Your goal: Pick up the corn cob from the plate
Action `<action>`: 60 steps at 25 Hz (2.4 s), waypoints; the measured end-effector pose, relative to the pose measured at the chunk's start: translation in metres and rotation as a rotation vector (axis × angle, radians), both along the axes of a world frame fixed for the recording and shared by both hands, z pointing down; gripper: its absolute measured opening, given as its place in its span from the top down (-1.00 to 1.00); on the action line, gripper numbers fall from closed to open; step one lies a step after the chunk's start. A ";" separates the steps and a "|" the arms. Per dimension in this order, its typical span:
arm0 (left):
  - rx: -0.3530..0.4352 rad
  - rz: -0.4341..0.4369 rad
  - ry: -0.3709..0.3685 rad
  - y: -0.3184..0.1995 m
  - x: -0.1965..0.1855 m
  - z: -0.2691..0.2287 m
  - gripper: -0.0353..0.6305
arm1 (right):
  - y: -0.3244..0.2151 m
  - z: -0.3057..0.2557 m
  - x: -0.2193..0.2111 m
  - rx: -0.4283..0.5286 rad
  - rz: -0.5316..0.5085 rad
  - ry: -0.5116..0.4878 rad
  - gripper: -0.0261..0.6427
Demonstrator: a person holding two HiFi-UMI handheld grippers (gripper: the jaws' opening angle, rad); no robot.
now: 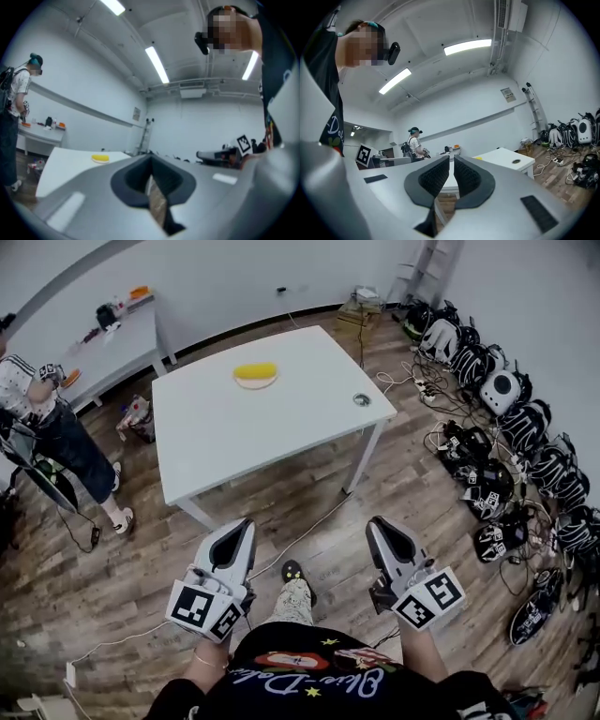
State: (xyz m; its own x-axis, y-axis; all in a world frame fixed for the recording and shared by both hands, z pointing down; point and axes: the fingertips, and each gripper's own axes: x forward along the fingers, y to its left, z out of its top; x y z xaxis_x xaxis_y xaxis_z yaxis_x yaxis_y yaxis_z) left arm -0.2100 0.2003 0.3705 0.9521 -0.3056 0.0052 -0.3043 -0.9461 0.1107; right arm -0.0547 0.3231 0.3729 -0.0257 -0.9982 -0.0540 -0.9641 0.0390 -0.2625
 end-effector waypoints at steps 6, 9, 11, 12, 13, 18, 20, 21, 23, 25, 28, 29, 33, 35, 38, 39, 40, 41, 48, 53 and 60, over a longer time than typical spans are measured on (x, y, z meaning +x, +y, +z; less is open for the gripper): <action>0.012 -0.028 0.051 -0.096 0.067 -0.015 0.90 | -0.111 -0.022 0.055 -0.005 -0.102 0.049 0.86; 0.010 -0.050 0.056 -0.138 0.086 -0.014 0.91 | -0.163 -0.022 0.069 -0.022 -0.155 0.063 0.86; 0.005 -0.068 0.050 -0.162 0.097 -0.010 0.91 | -0.195 -0.018 0.076 -0.023 -0.194 0.064 0.86; 0.000 -0.078 0.045 -0.172 0.103 -0.008 0.91 | -0.210 -0.016 0.079 -0.026 -0.212 0.063 0.86; -0.006 -0.087 0.040 -0.181 0.110 -0.006 0.90 | -0.224 -0.012 0.085 -0.034 -0.229 0.063 0.86; -0.034 -0.187 0.010 -0.215 0.142 0.000 0.91 | -0.293 0.032 0.141 -0.176 -0.313 0.119 0.86; -0.037 -0.247 0.001 -0.233 0.154 -0.001 0.91 | -0.336 0.047 0.167 -0.241 -0.378 0.186 0.86; -0.038 -0.278 -0.002 -0.242 0.159 -0.002 0.91 | -0.359 0.053 0.177 -0.272 -0.418 0.231 0.86; -0.028 -0.348 -0.001 -0.259 0.170 -0.006 0.90 | -0.407 0.060 0.191 -0.313 -0.509 0.307 0.83; -0.019 -0.419 0.012 -0.277 0.181 -0.009 0.90 | -0.455 0.062 0.197 -0.323 -0.608 0.343 0.67; -0.048 -0.509 0.056 -0.301 0.193 -0.010 0.91 | -0.514 0.069 0.196 -0.347 -0.729 0.401 0.55; -0.058 -0.535 0.058 -0.307 0.196 -0.009 0.90 | -0.531 0.075 0.194 -0.364 -0.763 0.429 0.51; -0.078 -0.623 0.007 -0.315 0.208 -0.003 0.91 | -0.588 0.102 0.176 -0.424 -0.898 0.516 0.42; -0.083 -0.668 -0.014 -0.318 0.207 -0.001 0.90 | -0.613 0.122 0.164 -0.465 -0.940 0.554 0.38; -0.073 -0.703 -0.048 -0.324 0.199 0.004 0.91 | -0.647 0.157 0.152 -0.555 -0.951 0.628 0.27; -0.072 -0.712 -0.051 -0.326 0.194 0.006 0.90 | -0.654 0.168 0.149 -0.589 -0.949 0.650 0.25; -0.073 -0.716 -0.046 -0.329 0.190 0.007 0.91 | -0.660 0.178 0.146 -0.617 -0.945 0.669 0.23; -0.074 -0.714 -0.035 -0.334 0.187 0.007 0.91 | -0.667 0.186 0.142 -0.641 -0.940 0.686 0.22; -0.122 -0.670 0.019 -0.366 0.177 0.002 0.91 | -0.691 0.225 0.132 -0.808 -0.968 0.750 0.13; -0.124 -0.687 0.024 -0.371 0.166 0.002 0.91 | -0.696 0.238 0.140 -0.876 -0.957 0.665 0.13; -0.114 -0.676 0.016 -0.368 0.164 0.000 0.91 | -0.692 0.227 0.147 -0.812 -0.845 0.605 0.14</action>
